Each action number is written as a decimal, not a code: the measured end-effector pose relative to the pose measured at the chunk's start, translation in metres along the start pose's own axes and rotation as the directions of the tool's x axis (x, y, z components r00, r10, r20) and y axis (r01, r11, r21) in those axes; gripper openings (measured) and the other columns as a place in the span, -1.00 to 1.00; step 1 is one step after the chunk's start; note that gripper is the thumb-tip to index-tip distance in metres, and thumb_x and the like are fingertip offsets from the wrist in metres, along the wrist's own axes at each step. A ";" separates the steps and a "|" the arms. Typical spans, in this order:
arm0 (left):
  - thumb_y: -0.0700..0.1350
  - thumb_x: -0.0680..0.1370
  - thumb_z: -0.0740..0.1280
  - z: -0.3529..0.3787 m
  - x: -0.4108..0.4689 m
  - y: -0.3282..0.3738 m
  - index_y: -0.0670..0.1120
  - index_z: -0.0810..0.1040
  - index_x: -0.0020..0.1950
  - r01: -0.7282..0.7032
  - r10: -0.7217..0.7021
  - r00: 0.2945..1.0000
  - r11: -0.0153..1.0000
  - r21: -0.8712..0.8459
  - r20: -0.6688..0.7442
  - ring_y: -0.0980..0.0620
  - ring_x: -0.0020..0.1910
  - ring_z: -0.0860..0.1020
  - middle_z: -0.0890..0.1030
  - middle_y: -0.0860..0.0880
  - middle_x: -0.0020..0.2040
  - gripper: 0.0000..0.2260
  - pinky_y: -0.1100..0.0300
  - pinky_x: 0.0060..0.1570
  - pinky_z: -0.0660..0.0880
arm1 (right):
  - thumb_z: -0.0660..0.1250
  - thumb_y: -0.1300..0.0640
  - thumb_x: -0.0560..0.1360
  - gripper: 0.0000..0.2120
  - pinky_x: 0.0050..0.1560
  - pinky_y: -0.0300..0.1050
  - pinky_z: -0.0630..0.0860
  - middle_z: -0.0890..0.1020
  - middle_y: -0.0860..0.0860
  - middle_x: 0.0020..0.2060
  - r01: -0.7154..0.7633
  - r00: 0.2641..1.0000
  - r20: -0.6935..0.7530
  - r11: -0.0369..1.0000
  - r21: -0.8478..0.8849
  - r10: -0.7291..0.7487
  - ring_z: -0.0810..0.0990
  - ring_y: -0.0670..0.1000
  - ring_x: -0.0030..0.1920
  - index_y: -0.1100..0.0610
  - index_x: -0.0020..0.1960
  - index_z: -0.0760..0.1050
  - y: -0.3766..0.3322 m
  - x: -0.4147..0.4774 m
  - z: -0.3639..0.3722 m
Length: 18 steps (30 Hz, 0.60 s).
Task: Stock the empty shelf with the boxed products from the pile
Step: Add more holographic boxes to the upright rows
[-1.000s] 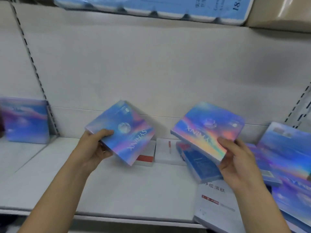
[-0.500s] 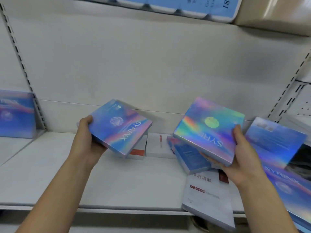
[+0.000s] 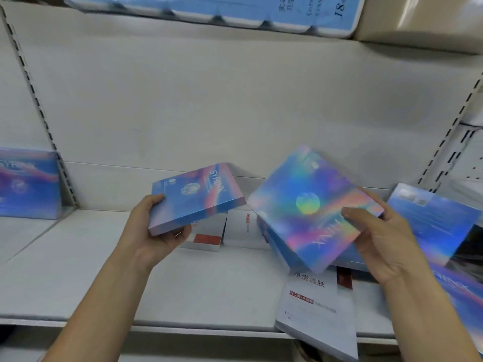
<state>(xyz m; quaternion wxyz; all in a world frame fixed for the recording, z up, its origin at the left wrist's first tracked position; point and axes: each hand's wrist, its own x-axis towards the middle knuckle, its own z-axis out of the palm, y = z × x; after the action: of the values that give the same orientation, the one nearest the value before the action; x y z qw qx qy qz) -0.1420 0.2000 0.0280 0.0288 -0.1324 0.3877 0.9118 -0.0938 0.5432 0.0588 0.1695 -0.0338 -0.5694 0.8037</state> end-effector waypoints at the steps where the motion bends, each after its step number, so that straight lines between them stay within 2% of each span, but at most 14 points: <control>1: -0.02 0.56 0.37 -0.001 0.001 -0.001 -0.03 0.54 0.14 -0.005 0.004 1.000 1.000 -0.022 -0.015 -0.11 -0.11 0.64 0.72 -0.12 -0.08 -0.81 0.08 -0.06 0.53 | 0.35 0.40 0.49 -0.72 -0.12 -0.11 0.68 0.73 0.08 0.00 -0.010 0.999 -0.033 0.999 0.035 0.011 0.70 0.04 -0.09 0.17 0.14 0.63 0.000 0.001 -0.001; 4: -0.02 0.58 0.33 -0.002 0.002 0.002 -0.01 0.53 0.16 -0.047 0.047 0.999 0.997 -0.053 -0.009 -0.07 -0.11 0.66 0.71 -0.08 0.01 -0.82 0.15 -0.15 0.54 | 0.39 0.19 0.54 -0.87 -0.06 0.13 0.68 0.74 0.10 0.04 -0.086 0.989 -0.108 0.988 0.131 0.101 0.74 0.09 -0.08 0.11 0.07 0.63 0.005 0.004 -0.004; 7: -0.15 0.59 0.31 -0.003 -0.004 0.007 -0.03 0.54 0.24 -0.097 0.097 0.992 0.995 -0.009 0.083 -0.06 0.01 0.71 0.71 -0.05 0.13 -0.78 0.10 -0.18 0.67 | 0.31 0.00 0.61 -0.78 -0.03 0.19 0.66 0.74 0.05 0.08 -0.132 0.981 -0.115 0.975 0.177 0.154 0.75 0.06 -0.02 0.05 0.18 0.60 0.010 0.006 -0.002; 11: -0.32 0.59 0.27 -0.004 -0.008 0.008 -0.12 0.47 0.43 -0.128 0.135 0.978 0.990 -0.052 0.160 -0.06 0.22 0.65 0.66 -0.09 0.27 -0.60 0.07 -0.01 0.66 | 0.27 -0.12 0.62 -0.70 -0.14 0.21 0.68 0.75 0.02 0.05 -0.221 0.963 -0.111 0.957 0.189 0.245 0.75 0.05 -0.03 0.04 0.19 0.61 0.013 0.007 0.007; 13: -0.30 0.59 0.27 -0.005 -0.010 0.010 -0.11 0.47 0.43 -0.121 0.129 0.979 0.991 -0.057 0.159 -0.05 0.23 0.64 0.66 -0.09 0.27 -0.60 0.08 -0.04 0.67 | 0.32 -0.05 0.59 -0.69 -0.13 0.22 0.67 0.74 0.06 0.07 -0.295 0.951 -0.046 0.941 0.168 0.306 0.75 0.09 -0.03 0.09 0.23 0.61 0.014 0.008 0.011; 15: -0.22 0.60 0.27 -0.009 -0.011 0.013 -0.08 0.50 0.41 -0.111 0.121 0.982 0.991 -0.074 0.143 -0.06 0.23 0.64 0.67 -0.08 0.26 -0.64 0.06 -0.05 0.67 | 0.37 0.10 0.53 -0.70 -0.14 0.18 0.66 0.73 0.12 0.02 -0.345 0.938 0.007 0.932 0.113 0.346 0.74 0.15 -0.15 0.17 0.23 0.59 0.015 0.007 0.015; 18: -0.09 0.61 0.24 -0.019 -0.013 0.019 -0.05 0.56 0.30 -0.086 0.099 0.990 0.989 -0.122 0.103 -0.09 0.12 0.69 0.69 -0.07 0.21 -0.72 0.03 -0.07 0.67 | 0.28 0.34 0.48 -0.79 -0.11 0.12 0.65 0.65 0.23 0.00 -0.336 0.942 0.020 0.942 -0.006 0.336 0.64 0.19 -0.16 0.25 0.10 0.56 0.022 0.005 0.021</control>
<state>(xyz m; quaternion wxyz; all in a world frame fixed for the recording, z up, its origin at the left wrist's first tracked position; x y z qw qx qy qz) -0.1282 0.1737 0.0323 -0.0001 -0.0657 0.3372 0.9391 -0.1090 0.5194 0.0469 0.0241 -0.1221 -0.5581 0.8204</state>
